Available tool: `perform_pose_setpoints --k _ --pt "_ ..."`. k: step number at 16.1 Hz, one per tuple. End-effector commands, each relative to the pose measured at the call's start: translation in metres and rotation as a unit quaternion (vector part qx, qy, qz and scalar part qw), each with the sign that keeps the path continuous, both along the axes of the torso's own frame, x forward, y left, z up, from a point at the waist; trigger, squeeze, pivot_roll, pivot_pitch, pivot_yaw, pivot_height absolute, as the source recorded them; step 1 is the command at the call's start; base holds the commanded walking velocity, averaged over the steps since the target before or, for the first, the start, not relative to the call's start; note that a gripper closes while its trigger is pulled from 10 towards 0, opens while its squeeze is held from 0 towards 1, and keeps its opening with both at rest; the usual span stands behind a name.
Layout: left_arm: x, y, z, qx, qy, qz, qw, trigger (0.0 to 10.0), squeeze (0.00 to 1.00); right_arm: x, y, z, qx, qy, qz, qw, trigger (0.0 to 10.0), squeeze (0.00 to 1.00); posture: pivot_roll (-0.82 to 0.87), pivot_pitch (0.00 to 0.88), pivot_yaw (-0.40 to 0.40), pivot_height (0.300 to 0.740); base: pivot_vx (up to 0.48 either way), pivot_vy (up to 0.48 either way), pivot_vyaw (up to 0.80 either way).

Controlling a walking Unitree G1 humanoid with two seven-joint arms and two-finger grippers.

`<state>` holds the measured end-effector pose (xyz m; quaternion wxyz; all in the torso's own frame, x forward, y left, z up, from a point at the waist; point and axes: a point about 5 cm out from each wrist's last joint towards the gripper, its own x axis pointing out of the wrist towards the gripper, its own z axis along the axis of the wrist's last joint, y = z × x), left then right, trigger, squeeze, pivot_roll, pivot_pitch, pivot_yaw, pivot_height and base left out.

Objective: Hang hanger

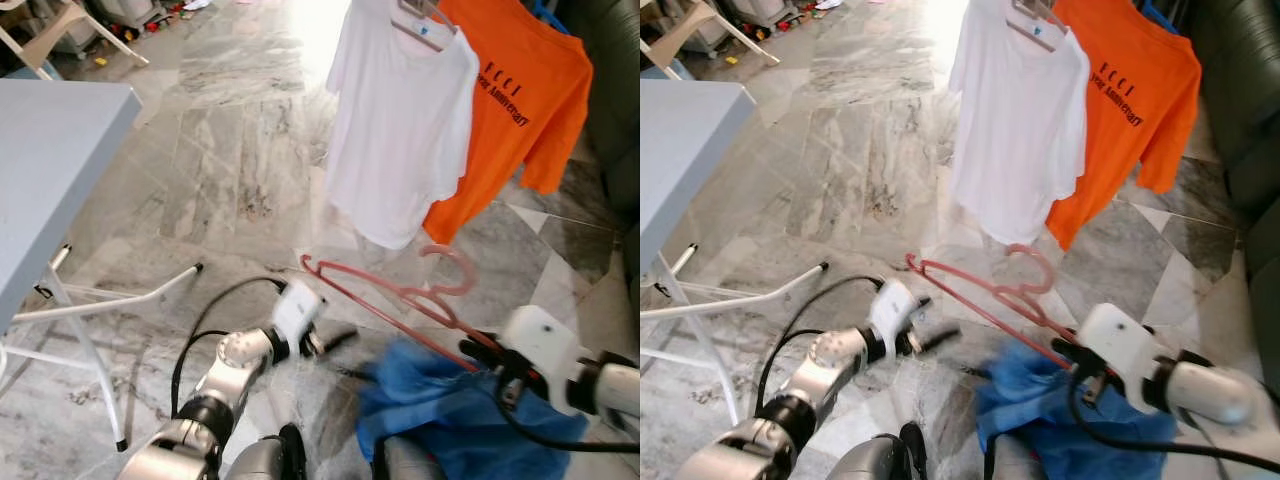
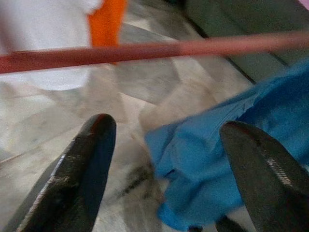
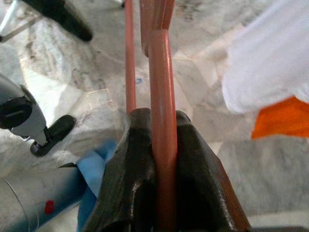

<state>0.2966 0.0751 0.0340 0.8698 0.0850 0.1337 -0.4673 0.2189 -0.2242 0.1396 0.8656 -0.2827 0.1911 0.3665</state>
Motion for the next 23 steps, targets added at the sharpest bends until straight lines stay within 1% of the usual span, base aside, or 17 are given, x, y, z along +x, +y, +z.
perform_pose_setpoints --k 1,3,4,7,8,10,12,13,14,15,16,18,19,20,21,22,23 --pt "-0.006 0.004 -0.004 0.022 -0.005 -0.025 0.999 10.0 1.00 -0.001 0.005 -0.003 -0.007 0.006 0.025 1.000 10.0 0.00 -0.24 0.261 0.083 0.740 0.000 0.000 0.00" --pt "-0.005 0.006 -0.002 0.034 -0.024 -0.036 0.998 10.0 1.00 0.003 0.006 -0.006 -0.030 0.011 0.049 0.998 10.0 0.00 -0.23 0.263 0.080 0.740 0.000 0.000 0.00" --pt "-0.005 0.008 0.000 0.046 -0.041 -0.050 0.997 10.0 1.00 0.005 0.002 -0.006 -0.057 0.016 0.064 0.996 10.0 0.00 -0.23 0.262 0.078 0.740 0.000 0.000 0.00" --pt "-0.006 0.012 0.004 0.059 -0.071 -0.072 0.993 10.0 1.00 0.007 -0.007 -0.008 -0.090 0.029 0.080 0.992 10.0 0.00 -0.23 0.265 0.074 0.740 0.000 0.000 0.00" --pt "-0.006 0.014 0.006 0.064 -0.079 -0.076 0.992 10.0 1.00 0.006 -0.009 -0.009 -0.099 0.034 0.085 0.991 10.0 0.00 -0.23 0.266 0.074 0.740 0.000 0.000 0.00" --pt "-0.002 0.028 0.009 0.089 -0.102 -0.076 0.988 10.0 1.00 0.000 -0.016 -0.017 -0.133 0.064 0.110 0.983 10.0 0.00 -0.24 0.263 0.071 0.740 0.000 0.000 0.00" --pt "0.000 0.029 0.012 0.089 -0.105 -0.073 0.988 10.0 1.00 -0.001 -0.018 -0.020 -0.142 0.067 0.112 0.981 10.0 0.00 -0.24 0.263 0.070 0.740 0.000 0.000 0.00" --pt "0.001 0.028 0.011 0.093 -0.107 -0.073 0.987 10.0 1.00 0.003 -0.018 -0.020 -0.139 0.057 0.102 0.983 10.0 0.00 -0.24 0.262 0.068 0.740 0.000 0.000 0.00" --pt "-0.002 0.024 0.007 0.099 -0.101 -0.078 0.987 10.0 1.00 0.012 -0.017 -0.020 -0.135 0.029 0.081 0.987 10.0 0.00 -0.24 0.261 0.068 0.740 0.000 0.000 0.00" --pt "-0.005 0.022 0.004 0.102 -0.096 -0.084 0.987 10.0 1.00 0.018 -0.015 -0.020 -0.128 0.015 0.067 0.989 10.0 0.00 -0.24 0.260 0.065 0.740 0.000 0.000 0.00" --pt "-0.012 0.017 -0.005 0.100 -0.079 -0.085 0.988 10.0 1.00 0.033 -0.010 -0.018 -0.109 -0.034 0.017 0.993 10.0 0.00 -0.24 0.261 0.062 0.740 0.000 0.000 0.00" --pt "-0.018 0.008 -0.011 0.093 -0.070 -0.086 0.989 10.0 1.00 0.051 -0.003 -0.018 -0.059 -0.078 -0.067 0.993 10.0 0.00 -0.24 0.262 0.060 0.740 0.000 0.000 0.00" --pt "-0.020 0.005 -0.013 0.087 -0.064 -0.085 0.990 10.0 1.00 0.058 0.001 -0.020 -0.044 -0.092 -0.098 0.990 10.0 0.00 -0.24 0.264 0.060 0.740 0.000 0.000 0.00" --pt "-0.021 -0.003 -0.012 0.078 -0.063 -0.080 0.992 10.0 1.00 0.067 0.005 -0.026 -0.044 -0.104 -0.131 0.985 10.0 0.00 -0.24 0.264 0.061 0.740 0.000 0.000 0.00" --pt "-0.019 -0.009 -0.006 0.064 -0.083 -0.076 0.992 10.0 1.00 0.069 0.012 -0.035 -0.040 -0.085 -0.129 0.987 10.0 0.00 -0.24 0.266 0.063 0.740 0.000 0.000 0.00" --pt "-0.016 -0.010 -0.003 0.057 -0.095 -0.070 0.991 10.0 1.00 0.068 0.014 -0.039 -0.045 -0.073 -0.121 0.989 10.0 0.00 -0.24 0.266 0.063 0.740 0.000 0.000 0.00" --pt "-0.003 -0.011 0.016 0.039 -0.146 -0.041 0.988 10.0 1.00 0.064 0.012 -0.048 -0.076 -0.043 -0.098 0.991 10.0 0.00 -0.24 0.264 0.059 0.740 0.000 0.000 0.00"
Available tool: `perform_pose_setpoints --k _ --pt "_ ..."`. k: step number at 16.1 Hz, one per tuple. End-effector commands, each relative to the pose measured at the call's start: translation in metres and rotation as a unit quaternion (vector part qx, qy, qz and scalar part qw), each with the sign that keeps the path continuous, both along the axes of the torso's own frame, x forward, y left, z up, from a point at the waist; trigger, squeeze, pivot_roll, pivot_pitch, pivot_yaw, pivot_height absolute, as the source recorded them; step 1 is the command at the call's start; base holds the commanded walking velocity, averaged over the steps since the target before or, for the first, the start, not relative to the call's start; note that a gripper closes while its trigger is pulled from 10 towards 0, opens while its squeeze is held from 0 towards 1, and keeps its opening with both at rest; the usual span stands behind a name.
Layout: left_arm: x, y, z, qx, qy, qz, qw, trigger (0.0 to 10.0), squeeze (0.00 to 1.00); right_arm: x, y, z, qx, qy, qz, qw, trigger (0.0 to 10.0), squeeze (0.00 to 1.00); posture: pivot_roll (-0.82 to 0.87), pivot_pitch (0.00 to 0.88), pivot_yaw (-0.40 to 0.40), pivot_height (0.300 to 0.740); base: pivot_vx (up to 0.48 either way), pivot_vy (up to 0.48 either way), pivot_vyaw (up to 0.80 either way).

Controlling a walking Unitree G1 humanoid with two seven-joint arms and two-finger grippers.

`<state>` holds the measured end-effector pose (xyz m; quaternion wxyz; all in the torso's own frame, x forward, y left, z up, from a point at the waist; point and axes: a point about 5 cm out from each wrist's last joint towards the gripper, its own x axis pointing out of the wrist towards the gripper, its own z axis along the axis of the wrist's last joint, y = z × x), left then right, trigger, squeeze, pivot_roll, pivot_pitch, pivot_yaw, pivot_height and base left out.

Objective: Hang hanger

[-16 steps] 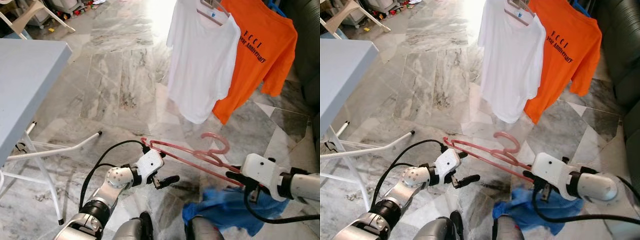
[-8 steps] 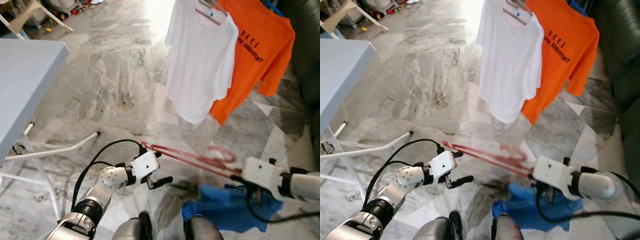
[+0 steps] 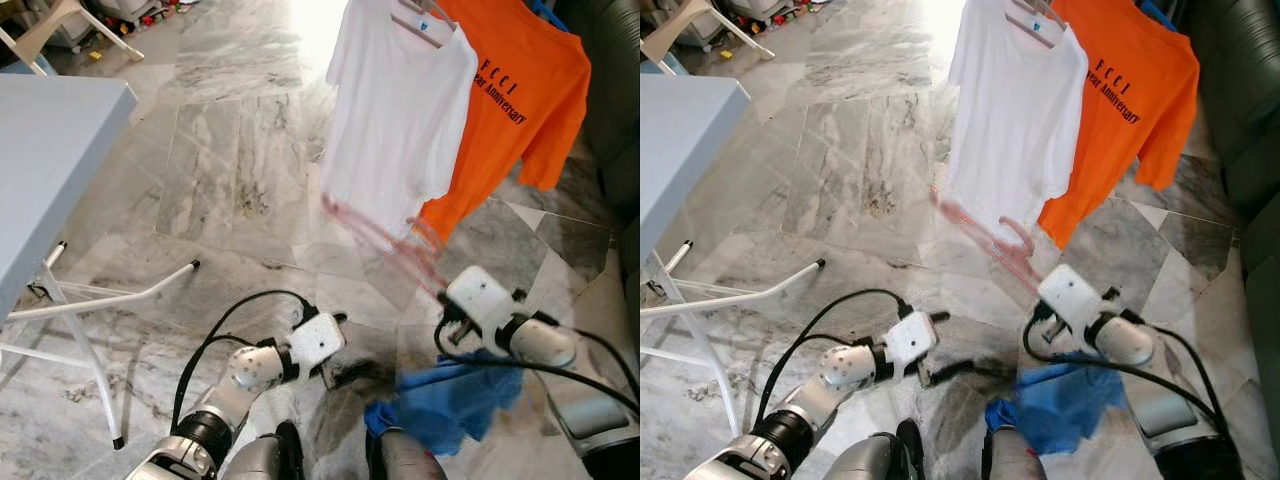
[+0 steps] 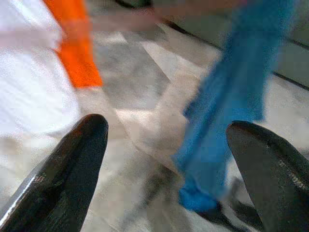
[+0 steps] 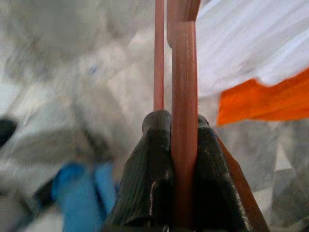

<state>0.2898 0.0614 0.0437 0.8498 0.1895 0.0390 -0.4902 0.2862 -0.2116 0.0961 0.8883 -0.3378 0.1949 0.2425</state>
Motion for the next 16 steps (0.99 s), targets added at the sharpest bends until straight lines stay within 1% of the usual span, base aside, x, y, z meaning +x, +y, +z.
perform_pose_setpoints --k 1,2,3,4,5,7,8,9,10,11,14,16 --pt "0.007 0.003 0.011 -0.013 -0.029 0.014 0.999 10.0 1.00 -0.004 -0.002 -0.006 -0.012 0.022 0.009 1.000 10.0 0.00 -0.24 0.264 0.059 0.740 0.000 0.000 0.00" --pt "0.018 0.008 0.027 -0.024 -0.067 0.026 0.997 10.0 1.00 -0.010 -0.010 -0.011 -0.025 0.058 0.022 0.998 10.0 0.00 -0.24 0.264 0.058 0.740 0.000 0.000 0.00" --pt "0.023 0.011 0.034 -0.027 -0.083 0.032 0.996 10.0 0.80 -0.013 -0.015 -0.014 -0.037 0.079 0.033 0.996 10.0 0.00 -0.23 0.263 0.057 0.740 0.000 0.000 0.00" --pt "0.024 0.013 0.036 -0.024 -0.089 0.033 0.995 10.0 0.54 -0.017 -0.019 -0.017 -0.045 0.098 0.044 0.993 10.0 0.00 -0.23 0.262 0.057 0.740 0.000 0.000 0.00" --pt "0.024 0.017 0.035 -0.010 -0.092 0.024 0.995 10.0 0.00 -0.024 -0.024 -0.018 -0.059 0.124 0.072 0.988 10.0 0.00 -0.23 0.263 0.057 0.740 0.000 0.000 0.00" --pt "0.021 0.017 0.030 0.000 -0.084 0.014 0.996 10.0 0.00 -0.025 -0.025 -0.017 -0.061 0.130 0.082 0.986 10.0 0.00 -0.24 0.264 0.058 0.740 0.000 0.000 0.00" --pt "0.015 0.015 0.024 0.007 -0.067 -0.015 0.998 10.0 0.00 -0.026 -0.026 -0.014 -0.070 0.131 0.099 0.984 10.0 0.00 -0.24 0.266 0.055 0.740 0.000 0.000 0.00" --pt "0.011 0.014 0.021 0.011 -0.059 -0.030 0.998 10.0 0.00 -0.026 -0.026 -0.013 -0.071 0.131 0.108 0.983 10.0 0.00 -0.24 0.266 0.055 0.740 0.000 0.000 0.00" --pt "0.006 0.013 0.015 0.022 -0.045 -0.056 0.997 10.0 0.00 -0.028 -0.024 -0.012 -0.072 0.134 0.124 0.981 10.0 0.00 -0.24 0.267 0.053 0.740 0.000 0.000 0.00" --pt "0.003 0.012 0.013 0.029 -0.042 -0.073 0.996 10.0 0.00 -0.029 -0.023 -0.011 -0.077 0.139 0.138 0.978 10.0 0.00 -0.24 0.267 0.053 0.740 0.000 0.000 0.00" --pt "0.008 0.016 0.016 0.033 -0.044 -0.070 0.996 10.0 0.00 -0.037 -0.022 -0.015 -0.094 0.166 0.183 0.964 10.0 0.00 -0.24 0.266 0.054 0.740 0.000 0.000 0.00" --pt "0.009 0.017 0.017 0.039 -0.044 -0.072 0.996 10.0 0.00 -0.037 -0.018 -0.015 -0.088 0.165 0.199 0.962 10.0 0.00 -0.23 0.266 0.054 0.740 0.000 0.000 0.00"
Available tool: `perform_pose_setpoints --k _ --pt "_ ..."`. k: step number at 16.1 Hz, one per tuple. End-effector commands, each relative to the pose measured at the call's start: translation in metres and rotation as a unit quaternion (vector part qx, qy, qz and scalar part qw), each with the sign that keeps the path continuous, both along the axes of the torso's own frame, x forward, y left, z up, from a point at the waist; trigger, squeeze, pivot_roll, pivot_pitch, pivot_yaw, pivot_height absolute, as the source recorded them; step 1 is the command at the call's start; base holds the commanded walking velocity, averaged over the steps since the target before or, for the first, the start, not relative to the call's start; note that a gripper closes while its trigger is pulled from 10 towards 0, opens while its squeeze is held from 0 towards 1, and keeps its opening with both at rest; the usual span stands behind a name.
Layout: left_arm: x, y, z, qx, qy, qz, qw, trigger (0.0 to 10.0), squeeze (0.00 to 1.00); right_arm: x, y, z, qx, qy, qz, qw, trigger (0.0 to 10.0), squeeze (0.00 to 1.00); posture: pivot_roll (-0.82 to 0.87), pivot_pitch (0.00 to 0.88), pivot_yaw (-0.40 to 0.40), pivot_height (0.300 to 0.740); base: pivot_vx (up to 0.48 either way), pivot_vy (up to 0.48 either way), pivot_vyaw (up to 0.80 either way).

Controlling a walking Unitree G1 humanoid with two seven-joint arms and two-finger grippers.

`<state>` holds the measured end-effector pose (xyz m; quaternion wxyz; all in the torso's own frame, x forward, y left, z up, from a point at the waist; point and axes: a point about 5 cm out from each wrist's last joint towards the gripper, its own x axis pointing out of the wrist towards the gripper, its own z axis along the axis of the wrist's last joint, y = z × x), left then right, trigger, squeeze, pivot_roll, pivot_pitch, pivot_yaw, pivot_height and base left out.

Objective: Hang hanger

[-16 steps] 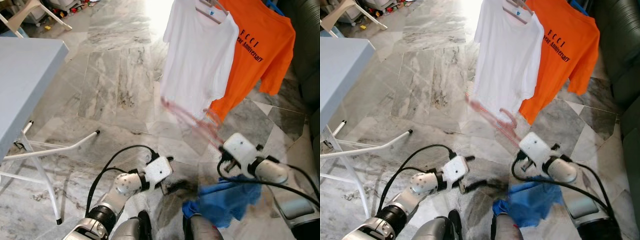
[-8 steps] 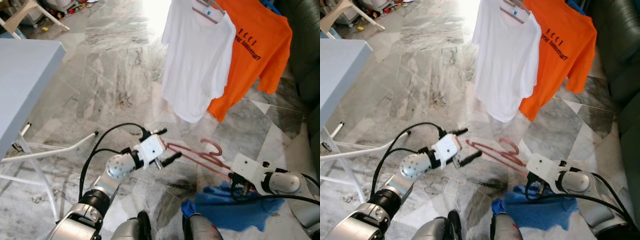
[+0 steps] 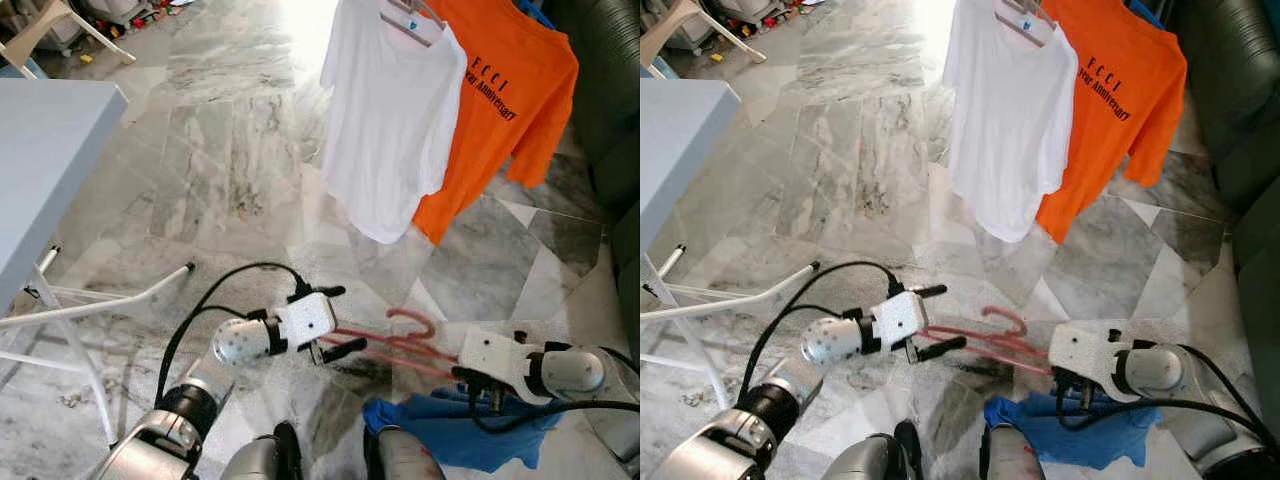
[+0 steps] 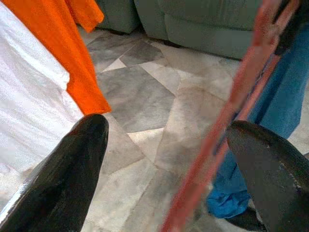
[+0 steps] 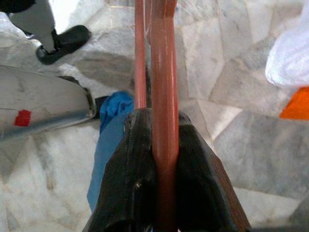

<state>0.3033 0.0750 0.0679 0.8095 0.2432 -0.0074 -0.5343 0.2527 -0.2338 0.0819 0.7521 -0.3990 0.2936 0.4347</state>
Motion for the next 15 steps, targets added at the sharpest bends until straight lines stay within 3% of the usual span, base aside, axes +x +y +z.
perform_pose_setpoints --k 1,6,12,13,14,15 --pt "-0.005 0.003 -0.009 0.014 0.017 -0.008 1.000 10.0 0.00 -0.005 0.008 0.001 0.008 0.007 0.030 0.999 10.0 0.00 -0.23 0.265 0.055 0.740 0.000 0.000 0.00" --pt "-0.022 0.005 -0.032 0.075 0.073 -0.062 0.993 10.0 0.00 -0.001 0.013 0.018 0.008 -0.008 0.069 0.998 10.0 0.00 -0.24 0.265 0.058 0.740 0.000 0.000 0.00" --pt "-0.016 0.012 -0.034 0.096 0.087 -0.045 0.991 10.0 0.00 -0.007 0.010 0.027 -0.003 -0.004 0.086 0.996 10.0 0.00 -0.25 0.262 0.066 0.740 0.000 0.000 0.00" --pt "-0.015 0.012 -0.033 0.095 0.090 -0.042 0.990 9.0 0.00 -0.008 0.009 0.028 -0.006 -0.001 0.089 0.996 10.0 0.00 -0.25 0.260 0.067 0.740 0.000 0.000 0.00" --pt "-0.015 0.011 -0.034 0.096 0.092 -0.044 0.990 1.1 0.00 -0.008 0.008 0.028 -0.009 -0.002 0.089 0.996 10.0 0.00 -0.25 0.260 0.067 0.740 0.000 0.000 0.00" --pt "-0.015 0.010 -0.034 0.096 0.097 -0.046 0.990 0.0 0.00 -0.008 0.007 0.030 -0.012 -0.001 0.089 0.996 10.0 0.00 -0.25 0.257 0.069 0.740 0.000 0.000 0.00"
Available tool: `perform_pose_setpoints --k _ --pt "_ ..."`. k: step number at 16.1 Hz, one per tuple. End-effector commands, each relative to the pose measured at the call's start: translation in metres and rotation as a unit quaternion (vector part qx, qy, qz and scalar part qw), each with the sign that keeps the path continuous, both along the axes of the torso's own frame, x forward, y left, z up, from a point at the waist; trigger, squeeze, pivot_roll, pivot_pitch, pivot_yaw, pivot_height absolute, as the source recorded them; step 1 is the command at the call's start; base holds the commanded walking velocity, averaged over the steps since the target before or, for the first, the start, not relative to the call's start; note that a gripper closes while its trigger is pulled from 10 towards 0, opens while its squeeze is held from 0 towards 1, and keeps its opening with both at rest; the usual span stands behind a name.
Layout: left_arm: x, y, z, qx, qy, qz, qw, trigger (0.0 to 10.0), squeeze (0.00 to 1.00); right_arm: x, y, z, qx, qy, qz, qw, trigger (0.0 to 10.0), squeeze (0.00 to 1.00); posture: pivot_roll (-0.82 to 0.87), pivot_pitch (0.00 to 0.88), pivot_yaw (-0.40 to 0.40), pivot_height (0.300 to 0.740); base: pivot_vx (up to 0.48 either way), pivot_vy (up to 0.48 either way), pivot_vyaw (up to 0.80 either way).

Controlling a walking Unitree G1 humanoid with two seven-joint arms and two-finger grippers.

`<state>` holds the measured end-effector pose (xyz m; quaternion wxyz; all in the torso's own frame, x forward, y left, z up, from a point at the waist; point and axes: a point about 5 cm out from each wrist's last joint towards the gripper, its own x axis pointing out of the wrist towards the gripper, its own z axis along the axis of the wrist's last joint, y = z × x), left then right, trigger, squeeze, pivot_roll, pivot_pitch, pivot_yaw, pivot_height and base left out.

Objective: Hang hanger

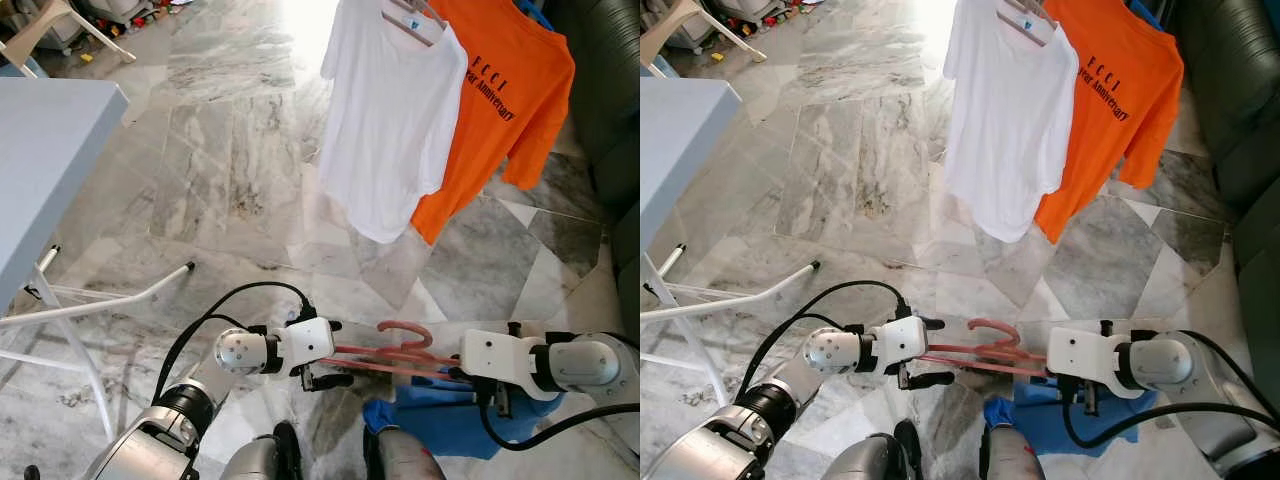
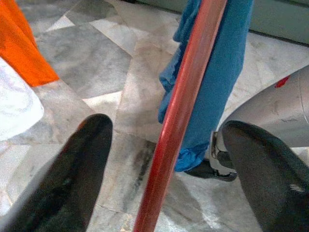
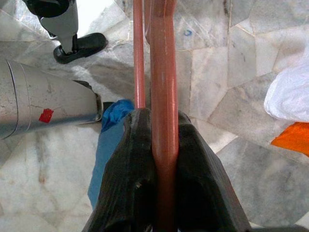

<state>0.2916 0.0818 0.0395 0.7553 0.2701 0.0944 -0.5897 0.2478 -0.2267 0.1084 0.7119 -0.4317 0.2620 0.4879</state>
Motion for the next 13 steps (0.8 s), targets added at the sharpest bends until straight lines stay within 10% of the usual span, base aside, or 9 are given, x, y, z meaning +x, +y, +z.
perform_pose_setpoints --k 1,13 --pt "-0.002 0.002 -0.005 0.009 0.017 0.004 1.000 0.0 0.00 -0.003 0.000 0.004 -0.004 0.005 0.012 1.000 10.0 0.00 -0.25 0.256 0.069 0.740 0.000 0.000 0.00" --pt "-0.004 -0.018 -0.006 0.024 0.042 -0.034 0.998 0.0 0.00 -0.001 0.000 0.003 -0.035 -0.016 0.028 0.999 10.0 0.00 -0.25 0.261 0.078 0.740 0.000 0.000 0.00"
